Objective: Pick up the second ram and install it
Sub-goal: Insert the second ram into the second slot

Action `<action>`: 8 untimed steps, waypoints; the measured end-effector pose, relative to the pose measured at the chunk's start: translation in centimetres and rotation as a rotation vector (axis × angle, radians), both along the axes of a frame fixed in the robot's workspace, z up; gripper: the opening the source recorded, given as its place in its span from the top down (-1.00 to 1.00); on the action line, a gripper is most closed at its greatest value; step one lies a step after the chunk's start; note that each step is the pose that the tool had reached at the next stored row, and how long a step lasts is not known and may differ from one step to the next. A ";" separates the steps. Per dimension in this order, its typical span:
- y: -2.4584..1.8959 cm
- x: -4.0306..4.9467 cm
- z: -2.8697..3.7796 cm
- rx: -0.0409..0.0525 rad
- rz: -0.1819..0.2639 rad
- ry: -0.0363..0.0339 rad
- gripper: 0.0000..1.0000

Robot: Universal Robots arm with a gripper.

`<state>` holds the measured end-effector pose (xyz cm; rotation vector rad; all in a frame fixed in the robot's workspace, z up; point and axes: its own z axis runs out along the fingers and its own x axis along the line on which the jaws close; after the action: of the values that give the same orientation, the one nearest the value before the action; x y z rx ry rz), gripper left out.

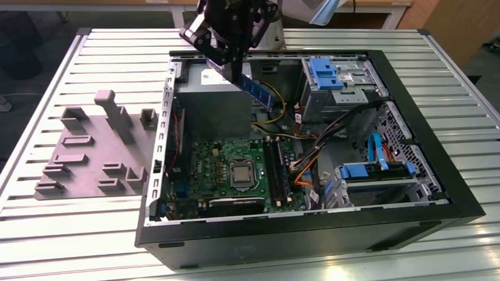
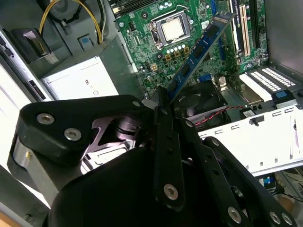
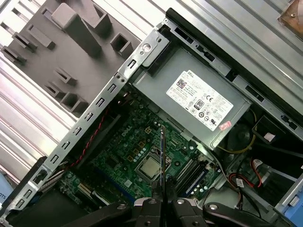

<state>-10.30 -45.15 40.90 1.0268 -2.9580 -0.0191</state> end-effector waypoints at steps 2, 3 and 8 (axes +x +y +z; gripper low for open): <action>0.00 0.00 0.00 0.0000 -0.006 0.0000 0.72; 0.00 0.00 0.00 -0.0001 -0.008 0.0000 0.72; 0.00 0.00 0.00 -0.0001 -0.022 0.0000 0.72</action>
<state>-10.30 -45.14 40.90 0.9945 -2.9691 -0.0192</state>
